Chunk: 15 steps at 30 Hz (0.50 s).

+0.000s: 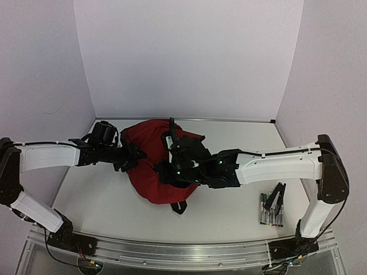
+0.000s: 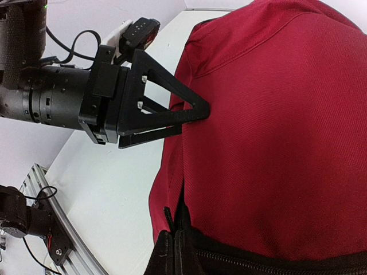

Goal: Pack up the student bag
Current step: Zip the student bag at the center of the board.

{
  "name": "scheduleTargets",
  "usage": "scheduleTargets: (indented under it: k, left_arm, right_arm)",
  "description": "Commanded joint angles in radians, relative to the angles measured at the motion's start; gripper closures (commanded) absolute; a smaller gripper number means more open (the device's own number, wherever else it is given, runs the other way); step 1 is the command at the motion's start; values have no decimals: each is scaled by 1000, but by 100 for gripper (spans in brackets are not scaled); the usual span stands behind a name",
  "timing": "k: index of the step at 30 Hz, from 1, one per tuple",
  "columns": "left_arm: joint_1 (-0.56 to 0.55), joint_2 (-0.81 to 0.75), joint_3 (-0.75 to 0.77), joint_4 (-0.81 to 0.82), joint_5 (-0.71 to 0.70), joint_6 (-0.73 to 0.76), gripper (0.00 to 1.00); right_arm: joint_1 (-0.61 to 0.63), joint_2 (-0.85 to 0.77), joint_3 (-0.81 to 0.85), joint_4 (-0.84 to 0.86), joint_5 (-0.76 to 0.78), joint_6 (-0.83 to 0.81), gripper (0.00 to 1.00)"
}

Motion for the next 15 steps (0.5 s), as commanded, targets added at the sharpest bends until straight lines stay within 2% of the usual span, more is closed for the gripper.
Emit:
scheduleTargets:
  k: [1, 7, 10, 15]
  left_arm:
    - [-8, 8, -2, 87, -6, -31, 68]
    - [-5, -40, -28, 109, -46, -42, 97]
    - [26, -64, -39, 99, -43, -34, 100]
    - [172, -94, -81, 103, 71, -6, 100]
  right_arm:
    - [14, -23, -21, 32, 20, -3, 100]
    - [39, -74, -51, 32, 75, -9, 100]
    - [43, -108, -73, 17, 119, 18, 100]
    - [41, -173, -119, -21, 217, 60, 100]
